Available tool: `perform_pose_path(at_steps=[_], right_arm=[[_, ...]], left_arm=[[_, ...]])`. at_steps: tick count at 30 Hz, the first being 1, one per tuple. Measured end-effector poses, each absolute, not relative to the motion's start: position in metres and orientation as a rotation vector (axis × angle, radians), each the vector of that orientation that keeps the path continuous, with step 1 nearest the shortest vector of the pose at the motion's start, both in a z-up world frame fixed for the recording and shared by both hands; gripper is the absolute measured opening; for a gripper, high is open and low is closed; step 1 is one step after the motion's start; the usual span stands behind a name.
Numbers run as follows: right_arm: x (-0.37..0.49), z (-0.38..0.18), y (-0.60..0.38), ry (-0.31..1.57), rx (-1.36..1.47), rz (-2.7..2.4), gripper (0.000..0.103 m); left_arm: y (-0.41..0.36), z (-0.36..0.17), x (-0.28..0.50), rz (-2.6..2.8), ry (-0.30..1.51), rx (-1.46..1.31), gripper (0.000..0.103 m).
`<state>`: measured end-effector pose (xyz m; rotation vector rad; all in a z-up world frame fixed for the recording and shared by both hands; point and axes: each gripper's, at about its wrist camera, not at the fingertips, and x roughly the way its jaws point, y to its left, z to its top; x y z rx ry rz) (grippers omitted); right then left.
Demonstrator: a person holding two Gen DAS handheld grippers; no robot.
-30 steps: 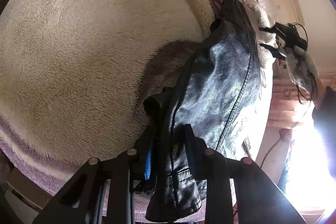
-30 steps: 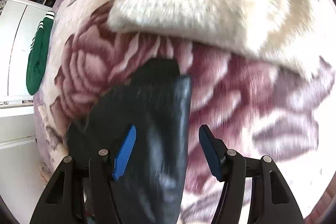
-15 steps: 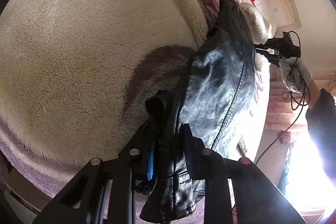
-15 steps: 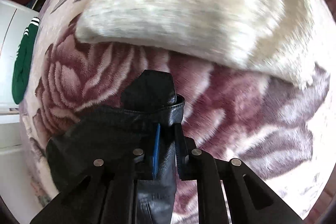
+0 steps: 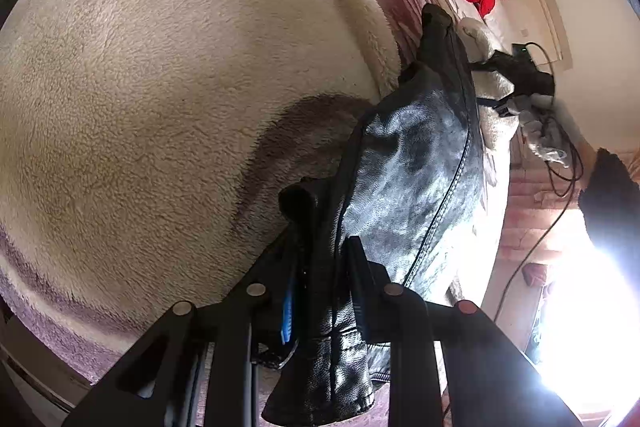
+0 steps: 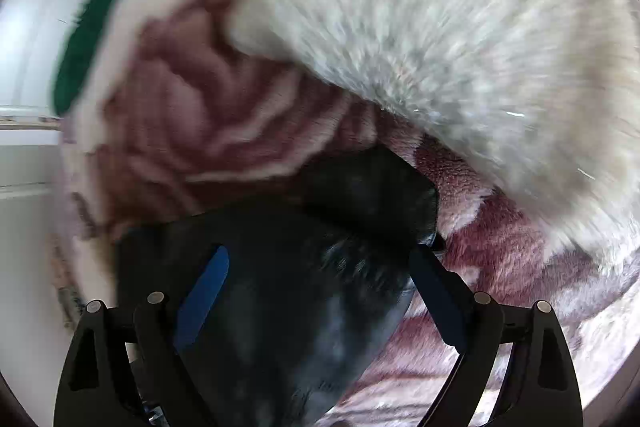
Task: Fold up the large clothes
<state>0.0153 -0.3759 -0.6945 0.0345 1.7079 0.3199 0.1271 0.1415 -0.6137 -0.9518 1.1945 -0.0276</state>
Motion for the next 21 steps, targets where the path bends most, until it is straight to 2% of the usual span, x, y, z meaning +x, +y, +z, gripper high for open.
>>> perform_pose_path(at_steps=[1, 2, 3, 5, 9, 14, 16, 17, 18, 19, 21], right_arm=[[0.014, -0.700, -0.372, 1.706, 0.019, 0.301, 0.093], [0.010, -0.699, -0.367, 1.669, -0.020, 0.304, 0.081], [0.003, -0.696, -0.361, 1.634, -0.051, 0.335, 0.001], [-0.014, -0.699, -0.350, 1.623, -0.093, 0.336, 0.000], [-0.031, -0.700, -0.375, 1.545, -0.083, 0.179, 0.000], [-0.038, -0.732, -0.433, 1.667, 0.233, 0.158, 0.000], [-0.048, -0.734, -0.432, 1.700, 0.297, 0.190, 0.007], [-0.056, -0.734, -0.430, 1.693, 0.328, 0.221, 0.033], [-0.063, -0.735, -0.427, 1.679, 0.343, 0.246, 0.071], [-0.068, -0.737, -0.423, 1.671, 0.353, 0.270, 0.082], [-0.079, -0.754, -0.413, 1.688, 0.390, 0.298, 0.086]], left_arm=[[0.141, -0.612, 0.126, -0.022, 1.192, -0.950, 0.020], [0.141, -0.612, 0.126, -0.020, 1.189, -0.952, 0.020], [0.141, -0.612, 0.125, -0.018, 1.186, -0.960, 0.020], [0.142, -0.611, 0.120, -0.024, 1.172, -0.986, 0.020], [0.149, -0.614, 0.107, -0.028, 1.156, -1.033, 0.020], [0.164, -0.636, 0.099, 0.001, 1.190, -1.176, 0.024], [0.169, -0.633, 0.093, 0.027, 1.176, -1.225, 0.030], [0.171, -0.631, 0.090, 0.033, 1.156, -1.250, 0.036], [0.174, -0.629, 0.085, 0.033, 1.130, -1.282, 0.046], [0.176, -0.630, 0.080, 0.037, 1.110, -1.312, 0.052], [0.177, -0.631, 0.074, 0.041, 1.089, -1.321, 0.056]])
